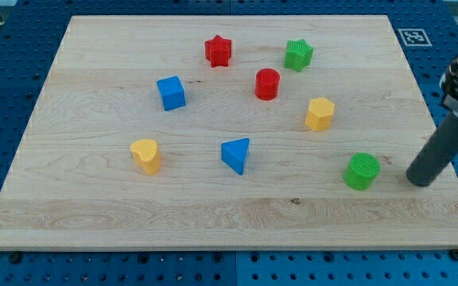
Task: Push the yellow heart closer to the blue cube
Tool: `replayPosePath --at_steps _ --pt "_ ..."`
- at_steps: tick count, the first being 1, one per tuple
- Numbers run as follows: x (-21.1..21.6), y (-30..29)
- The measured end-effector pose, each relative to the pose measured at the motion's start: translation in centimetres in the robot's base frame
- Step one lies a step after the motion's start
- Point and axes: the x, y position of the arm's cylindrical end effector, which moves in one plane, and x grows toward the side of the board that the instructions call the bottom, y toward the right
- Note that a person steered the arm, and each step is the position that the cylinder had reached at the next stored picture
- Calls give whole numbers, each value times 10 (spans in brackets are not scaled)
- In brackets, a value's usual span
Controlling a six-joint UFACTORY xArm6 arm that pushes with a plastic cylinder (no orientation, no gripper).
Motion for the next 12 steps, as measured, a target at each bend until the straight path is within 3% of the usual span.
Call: replayPosePath --at_steps 2,5,7,12 --pt "64 -92" --pt "62 -296" --pt "20 -323" --pt "-29 -357"
